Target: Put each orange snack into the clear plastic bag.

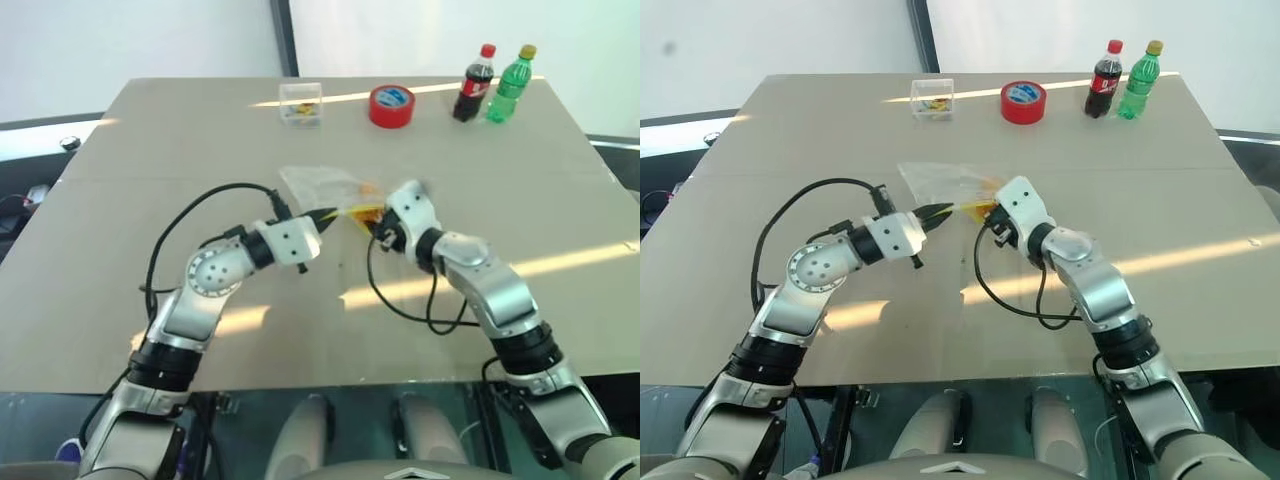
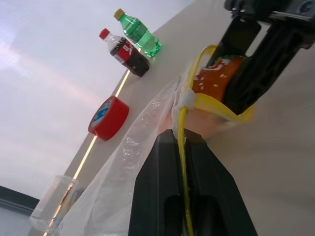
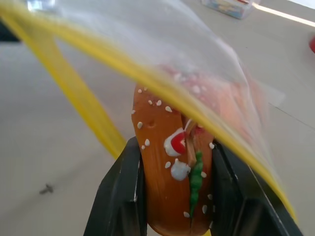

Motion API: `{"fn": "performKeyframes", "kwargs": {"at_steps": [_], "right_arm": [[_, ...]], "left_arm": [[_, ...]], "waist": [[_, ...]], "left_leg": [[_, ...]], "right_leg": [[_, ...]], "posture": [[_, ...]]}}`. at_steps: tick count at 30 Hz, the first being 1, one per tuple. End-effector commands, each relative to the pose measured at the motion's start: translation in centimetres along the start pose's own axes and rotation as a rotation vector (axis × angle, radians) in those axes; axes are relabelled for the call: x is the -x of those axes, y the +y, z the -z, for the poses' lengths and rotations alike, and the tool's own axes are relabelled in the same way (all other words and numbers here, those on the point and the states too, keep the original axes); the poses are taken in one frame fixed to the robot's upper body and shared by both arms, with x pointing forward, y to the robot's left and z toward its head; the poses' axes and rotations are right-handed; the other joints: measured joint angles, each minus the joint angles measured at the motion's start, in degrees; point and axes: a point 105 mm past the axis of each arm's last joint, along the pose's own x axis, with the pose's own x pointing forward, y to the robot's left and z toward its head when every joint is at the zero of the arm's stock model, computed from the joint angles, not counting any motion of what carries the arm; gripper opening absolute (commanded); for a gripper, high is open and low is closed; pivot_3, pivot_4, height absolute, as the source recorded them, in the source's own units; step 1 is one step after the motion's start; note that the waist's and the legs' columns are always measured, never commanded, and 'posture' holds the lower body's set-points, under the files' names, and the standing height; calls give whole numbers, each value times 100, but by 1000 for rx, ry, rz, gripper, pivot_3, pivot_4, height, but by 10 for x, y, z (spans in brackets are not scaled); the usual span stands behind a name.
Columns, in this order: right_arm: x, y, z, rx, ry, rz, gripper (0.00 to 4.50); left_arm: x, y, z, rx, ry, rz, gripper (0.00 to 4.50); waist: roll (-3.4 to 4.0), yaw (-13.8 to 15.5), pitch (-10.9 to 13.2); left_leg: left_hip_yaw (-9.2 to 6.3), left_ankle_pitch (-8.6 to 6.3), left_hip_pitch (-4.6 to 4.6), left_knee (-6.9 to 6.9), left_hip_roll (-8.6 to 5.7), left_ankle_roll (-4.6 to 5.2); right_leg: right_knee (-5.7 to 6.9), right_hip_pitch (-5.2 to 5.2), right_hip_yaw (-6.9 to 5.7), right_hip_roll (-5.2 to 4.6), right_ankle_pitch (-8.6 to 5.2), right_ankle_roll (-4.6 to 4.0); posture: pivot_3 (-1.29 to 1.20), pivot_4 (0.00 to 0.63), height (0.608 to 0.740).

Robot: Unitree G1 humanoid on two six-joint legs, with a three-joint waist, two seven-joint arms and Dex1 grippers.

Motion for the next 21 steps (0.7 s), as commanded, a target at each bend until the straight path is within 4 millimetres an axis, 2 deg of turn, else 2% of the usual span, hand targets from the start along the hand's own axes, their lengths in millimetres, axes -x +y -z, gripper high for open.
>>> {"fn": "performKeyframes", "kwargs": {"at_steps": [1,3,7,9,10,12,17,21], "right_arm": [[-8,-2,-20,-96,-96,-3,1442],[-13,1,-19,-100,-108,-20,1442],[-23,13,-8,15,-71,-96,1442],[-23,10,-4,81,-61,-80,2044],[-20,4,-4,143,-65,-46,2269],[-10,-2,-8,219,-86,-17,3195],[26,-6,-17,249,-134,-32,3195],[48,-11,-15,301,-118,4,3195]], "left_arm": [[3,-7,-10,-35,-43,37,0],[3,-8,-10,-38,-45,42,0],[3,-6,-7,-24,-35,28,0],[3,-2,-3,3,-13,1,0],[3,1,1,34,7,-24,0],[4,7,9,77,47,-61,0],[5,13,17,122,92,-99,0],[4,21,19,146,101,-129,0]], "waist": [[0,7,0],[0,19,0],[0,25,0],[1,10,0],[3,10,1],[4,13,2],[3,21,2],[3,19,2]], "left_leg": [[-1,0,0,0,0,0],[-1,0,0,0,1,0],[-2,0,-1,1,-2,0],[-2,0,0,0,-5,0],[-2,0,0,0,-5,0],[-2,0,-1,0,-4,0],[-3,0,-4,0,-4,0],[-1,0,-1,0,-3,0]], "right_leg": [[0,0,-1,0,0,0],[0,0,0,0,0,0],[-2,1,-2,-4,0,0],[-1,0,-2,-2,0,0],[0,0,-2,0,0,0],[1,-3,-2,0,0,0],[-2,-2,-3,-1,0,0],[0,0,0,-1,0,0]], "posture": [[0,150,740],[0,150,740],[0,150,740],[0,150,740],[0,150,740],[0,150,740],[0,150,740],[0,150,740]]}}
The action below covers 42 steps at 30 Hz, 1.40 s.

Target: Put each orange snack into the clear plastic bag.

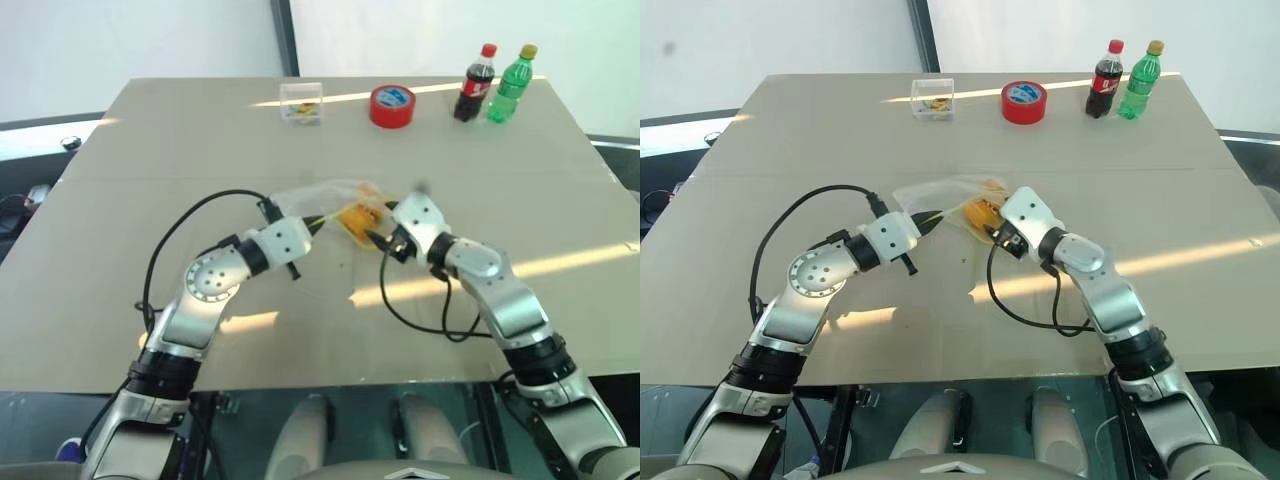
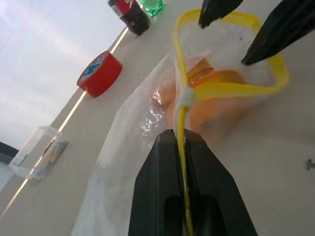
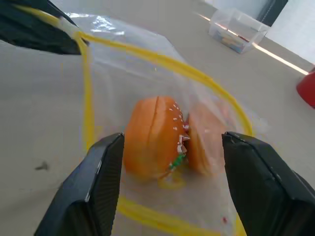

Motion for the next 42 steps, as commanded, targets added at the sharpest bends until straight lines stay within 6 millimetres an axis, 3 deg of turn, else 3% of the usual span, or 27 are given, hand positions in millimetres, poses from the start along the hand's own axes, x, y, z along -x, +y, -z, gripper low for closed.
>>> {"fn": "performKeyframes", "kwargs": {"at_steps": [1,7,13,19,21,23,28,33,39,42], "right_arm": [[19,-11,-11,129,-11,58,3195],[21,-15,27,389,146,79,3195],[2,-24,29,455,115,117,3195],[-3,-25,20,459,65,111,1677],[-2,-27,17,458,53,121,642],[0,-33,12,450,38,147,50],[9,-63,-16,449,-12,238,50],[20,-99,-46,528,-24,308,50],[21,-138,-40,581,50,381,50],[24,-150,-45,635,53,402,50]], "left_arm": [[0,20,-8,21,-27,-72,0],[-3,23,-12,47,-43,-70,0],[-4,24,-13,40,-46,-67,0],[-3,25,-12,38,-43,-77,0],[-3,26,-13,39,-44,-80,0],[-3,27,-13,38,-46,-83,0],[-2,42,-18,39,-68,-128,0],[-6,76,-28,107,-110,-232,0],[-24,109,-23,63,-69,-316,0],[-29,121,-30,59,-98,-354,0]], "waist": [[-1,10,0],[-2,-2,-1],[-2,0,0],[-2,28,0],[-2,26,0],[-2,24,0],[-2,23,0],[-3,27,1],[-4,18,2],[-5,9,3]], "left_leg": [[-2,0,0,1,1,0],[1,0,2,2,-1,0],[8,1,4,2,1,-1],[2,1,0,2,2,-1],[3,1,0,2,1,-1],[2,1,1,2,1,-1],[2,1,1,2,1,-1],[1,1,-1,2,-1,-1],[3,1,-1,3,-5,-1],[5,1,-3,4,-8,-1]], "right_leg": [[0,1,-2,0,0,0],[-1,3,-1,1,0,0],[0,3,5,3,0,0],[-4,3,1,-1,0,0],[-4,3,1,-2,0,0],[-3,2,1,-1,0,0],[-2,2,1,0,0,0],[-3,2,-1,0,0,0],[-4,2,-2,0,0,0],[-3,0,0,-1,0,0]], "posture": [[0,150,740],[0,150,740],[0,150,740],[0,150,740],[0,150,740],[0,150,740],[0,150,740],[0,150,740],[0,150,740],[0,150,740]]}}
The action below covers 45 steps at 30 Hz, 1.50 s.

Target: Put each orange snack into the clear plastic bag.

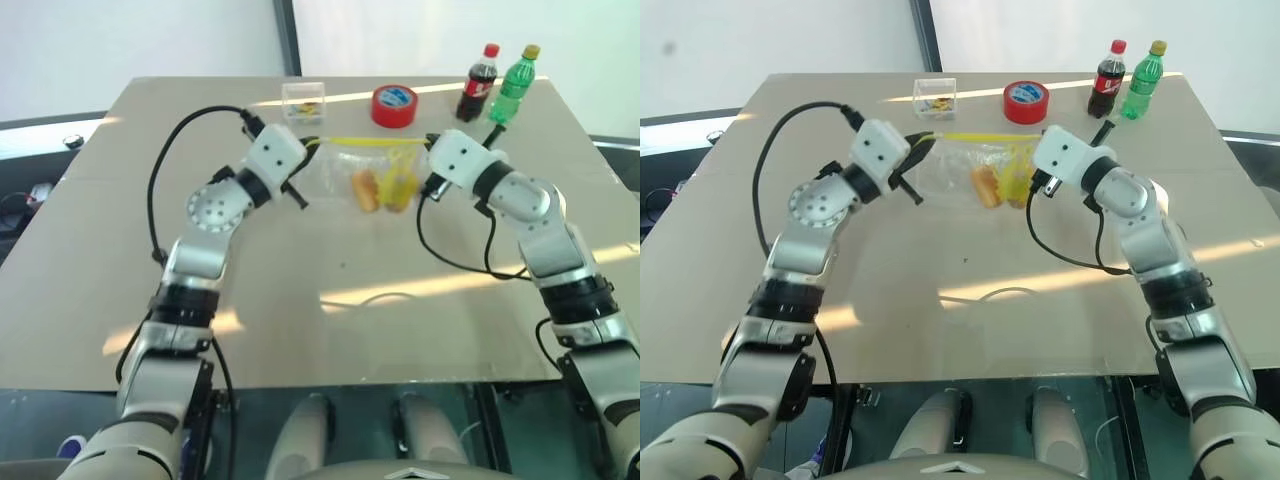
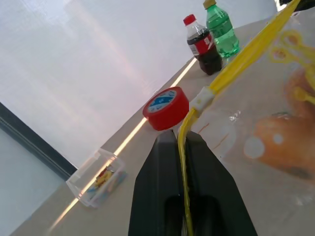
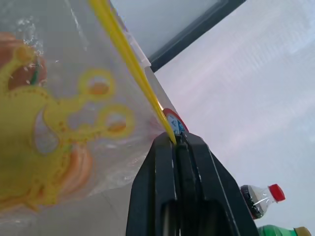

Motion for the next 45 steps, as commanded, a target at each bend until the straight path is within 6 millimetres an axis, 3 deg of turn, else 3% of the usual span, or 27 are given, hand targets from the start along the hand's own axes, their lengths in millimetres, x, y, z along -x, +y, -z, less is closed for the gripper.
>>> {"fn": "performKeyframes", "kwargs": {"at_steps": [1,4,6,12,15,19,25,31,36,39,40,45], "right_arm": [[13,-42,13,57,43,125,50],[25,-39,7,52,18,118,50],[34,-15,6,23,15,44,50],[51,71,13,-82,63,-131,50],[55,91,18,-91,90,-146,905],[71,92,13,-129,86,-137,2898],[84,91,-34,-162,-87,-279,2898],[48,98,-75,-64,-231,-329,2898],[23,112,-90,11,-286,-356,2898],[19,115,-95,45,-315,-368,2204],[17,115,-97,53,-323,-365,1780],[10,113,-100,83,-346,-358,1780]], "left_arm": [[6,30,-6,-46,-32,-117,0],[14,21,-12,-68,-75,-67,0],[23,4,-8,-90,-70,3,0],[48,-48,16,-138,-3,142,0],[53,-60,14,-141,-5,151,0],[59,-64,13,-186,4,154,0],[59,-63,6,-290,-17,170,0],[57,-70,4,-345,-42,186,0],[58,-73,2,-367,-52,187,0],[59,-73,2,-372,-47,184,0],[60,-73,2,-375,-45,183,0],[61,-74,2,-383,-41,179,0]], "waist": [[-1,-6,0],[0,-19,-3],[-1,-27,-8],[0,-7,-7],[0,14,-7],[0,44,-7],[0,1,-7],[0,-14,-7],[-1,21,-7],[-1,26,-7],[0,20,-7],[0,-1,-7]], "left_leg": [[0,1,-5,0,0,-2],[5,14,-32,-2,4,-24],[8,15,-95,7,9,-26],[19,14,-87,11,13,-23],[13,2,-75,18,10,1],[4,2,-75,41,7,1],[5,1,-75,44,6,2],[6,1,-69,48,8,1],[-2,2,-81,61,2,-1],[-5,12,-83,64,1,-18],[-6,13,-83,64,1,-20],[-5,10,-81,64,3,-14]], "right_leg": [[-2,-4,0,0,0,0],[-7,-33,6,-1,0,0],[3,-96,10,-1,0,0],[8,-91,16,-4,0,0],[27,-82,11,-2,2,0],[51,-81,6,-2,2,0],[52,-80,7,0,2,0],[60,-80,6,7,2,0],[56,-79,-1,0,2,0],[56,-80,-4,0,2,0],[56,-80,-4,0,2,0],[59,-80,-4,3,2,0]], "posture": [[0,150,740],[0,150,740],[0,150,740],[0,150,740],[0,150,740],[0,150,740],[0,150,740],[0,150,740],[0,150,740],[0,150,740],[0,150,740],[0,150,740]]}}
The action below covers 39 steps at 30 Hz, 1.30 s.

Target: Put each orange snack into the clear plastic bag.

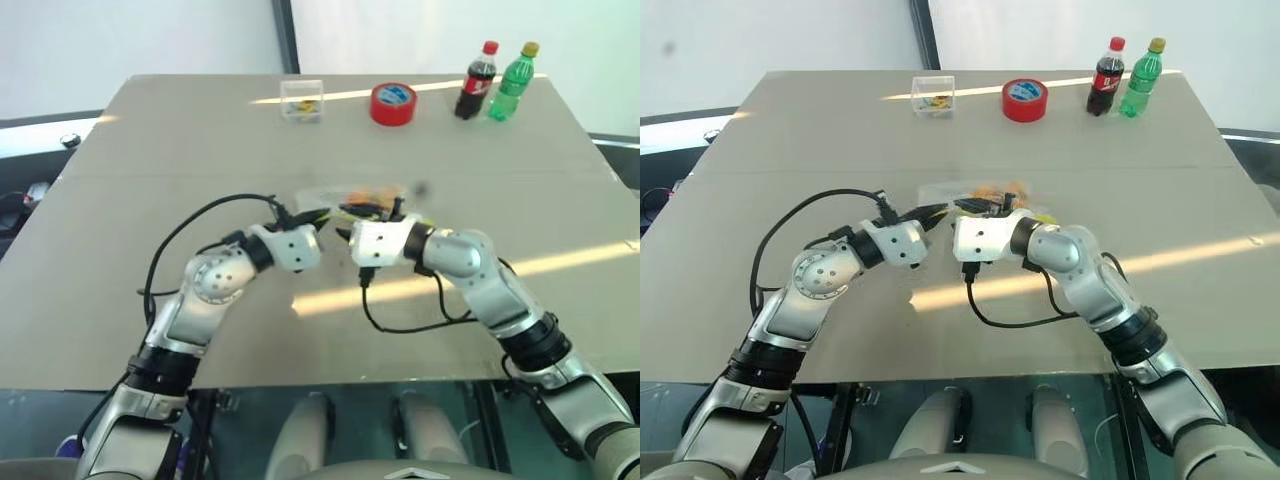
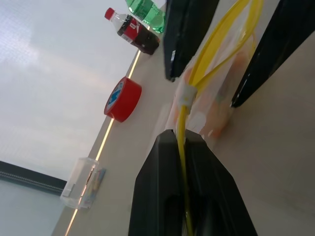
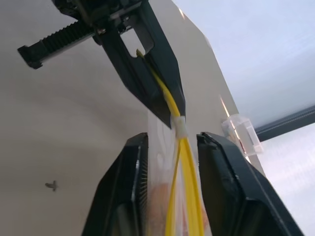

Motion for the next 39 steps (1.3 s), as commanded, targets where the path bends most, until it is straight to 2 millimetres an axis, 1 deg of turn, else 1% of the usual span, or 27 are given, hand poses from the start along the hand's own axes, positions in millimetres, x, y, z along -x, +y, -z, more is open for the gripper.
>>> {"fn": "performKeyframes", "kwargs": {"at_steps": [1,9,11,21,22,23,24,34,37,39], "right_arm": [[-3,-11,-11,55,-47,32,1780],[-4,-15,-12,75,-46,42,1780],[-4,-15,-12,79,-45,44,1243],[-3,-15,-10,92,-35,41,1243],[-3,-15,-10,91,-34,41,715],[-3,-15,-9,91,-33,41,504],[-3,-15,-9,92,-32,41,22],[-2,-12,-9,96,-28,35,22],[-1,-12,-3,81,-5,39,22],[5,-12,12,69,55,46,22]], "left_arm": [[2,8,-11,-37,-33,-36,0],[4,8,-11,-43,-32,-36,0],[3,8,-12,-43,-33,-36,0],[4,8,-11,-39,-31,-36,0],[4,8,-11,-37,-30,-38,0],[4,8,-11,-35,-30,-39,0],[4,8,-11,-34,-30,-39,0],[2,7,-12,-23,-30,-45,0],[2,9,-11,-14,-29,-60,0],[3,12,-9,-5,-21,-76,0]], "waist": [[0,-1,0],[0,-1,0],[0,-1,0],[0,-3,0],[0,-3,0],[0,-2,0],[0,-2,0],[0,-2,0],[0,-2,0],[0,-1,0]], "left_leg": [[0,0,0,0,0,0],[1,-1,0,0,0,2],[0,-1,0,0,0,2],[1,-1,0,0,0,2],[1,-1,0,0,0,2],[0,-1,0,0,0,2],[0,-1,0,0,0,2],[1,-2,0,0,0,3],[1,-1,0,0,0,2],[1,-1,0,0,0,2]], "right_leg": [[0,0,0,0,0,0],[1,0,1,0,0,0],[1,0,1,0,0,0],[2,0,1,0,0,0],[2,0,1,0,0,0],[2,0,1,0,0,0],[2,0,1,0,0,0],[2,0,1,0,0,0],[2,0,1,0,0,0],[2,0,1,0,0,0]], "posture": [[0,150,740],[0,150,740],[0,150,740],[0,150,740],[0,150,740],[0,150,740],[0,150,740],[0,150,740],[0,150,740],[0,150,740]]}}
